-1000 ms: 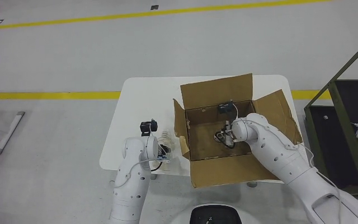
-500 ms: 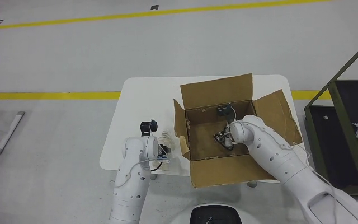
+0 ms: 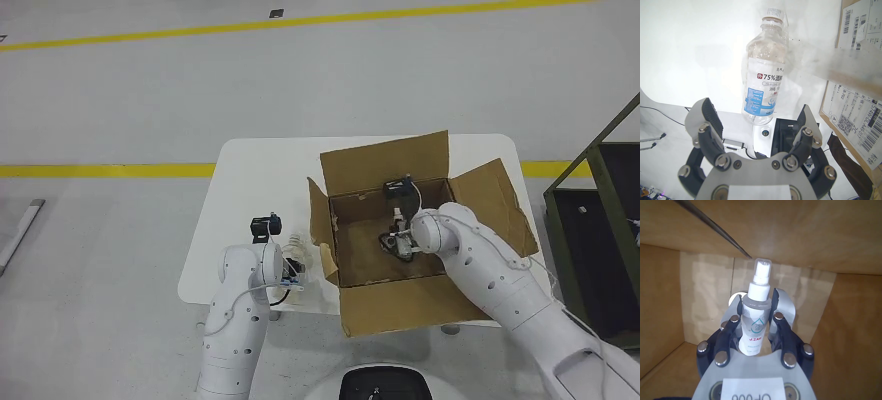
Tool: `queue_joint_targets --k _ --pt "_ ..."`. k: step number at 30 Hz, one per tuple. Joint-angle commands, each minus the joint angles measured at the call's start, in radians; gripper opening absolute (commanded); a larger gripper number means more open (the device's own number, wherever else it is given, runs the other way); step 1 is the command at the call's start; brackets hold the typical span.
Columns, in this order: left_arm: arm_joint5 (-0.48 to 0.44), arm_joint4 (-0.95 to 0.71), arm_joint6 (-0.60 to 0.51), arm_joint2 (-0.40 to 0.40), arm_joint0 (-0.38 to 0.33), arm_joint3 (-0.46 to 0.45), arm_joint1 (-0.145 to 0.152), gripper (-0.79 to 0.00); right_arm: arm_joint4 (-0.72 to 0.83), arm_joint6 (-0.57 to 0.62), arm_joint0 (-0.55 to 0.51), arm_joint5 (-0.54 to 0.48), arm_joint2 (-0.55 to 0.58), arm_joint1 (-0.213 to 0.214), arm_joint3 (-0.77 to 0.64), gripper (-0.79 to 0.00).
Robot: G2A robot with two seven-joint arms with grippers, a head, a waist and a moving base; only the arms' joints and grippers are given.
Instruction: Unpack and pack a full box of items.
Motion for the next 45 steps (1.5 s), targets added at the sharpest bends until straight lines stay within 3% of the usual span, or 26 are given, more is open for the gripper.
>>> queue_joint_targets --k 1,6,11,15,18,20,26,35,41,42,44,45 --pt "0.0 0.0 0.0 0.0 0.0 0.0 0.0 0.0 -0.005 0.013 -0.047 0.009 0.05 0.016 -0.105 -0.785" --pt "0.0 0.0 0.0 0.0 0.0 0.0 0.0 0.0 0.001 -0.02 -0.217 -0.005 0.226 0.058 -0.432 -0.785" --pt "0.0 0.0 0.0 0.0 0.0 0.0 0.0 0.0 0.141 -0.177 -0.43 -0.06 0.506 0.089 -0.728 -0.785" --pt "0.0 0.0 0.0 0.0 0.0 0.0 0.0 0.0 0.199 -0.296 -0.57 -0.077 0.742 0.103 -0.83 -0.785" --pt "0.0 0.0 0.0 0.0 0.0 0.0 0.0 0.0 0.153 -0.281 -0.649 -0.043 0.87 0.114 -0.841 -0.785" --pt "0.0 0.0 0.0 0.0 0.0 0.0 0.0 0.0 0.026 -0.243 -0.701 -0.045 0.932 0.125 -0.856 -0.785" --pt "0.0 0.0 0.0 0.0 0.0 0.0 0.0 0.0 -0.236 -0.083 -0.785 -0.075 0.936 0.142 -0.833 -0.785" --pt "0.0 0.0 0.0 0.0 0.0 0.0 0.0 0.0 -0.274 -0.016 -0.683 -0.201 0.687 0.137 -0.582 -0.785" --pt "0.0 0.0 0.0 0.0 0.0 0.0 0.0 0.0 -0.276 0.013 -0.617 -0.247 0.631 0.137 -0.487 -0.785" --pt "0.0 0.0 0.0 0.0 0.0 0.0 0.0 0.0 -0.283 0.018 -0.61 -0.25 0.627 0.138 -0.476 -0.748" --pt "0.0 0.0 0.0 0.0 0.0 0.0 0.0 0.0 -0.289 0.032 -0.596 -0.265 0.62 0.139 -0.46 -0.757" --pt "0.0 0.0 0.0 0.0 0.0 0.0 0.0 0.0 -0.294 0.034 -0.592 -0.261 0.618 0.139 -0.453 -0.702"
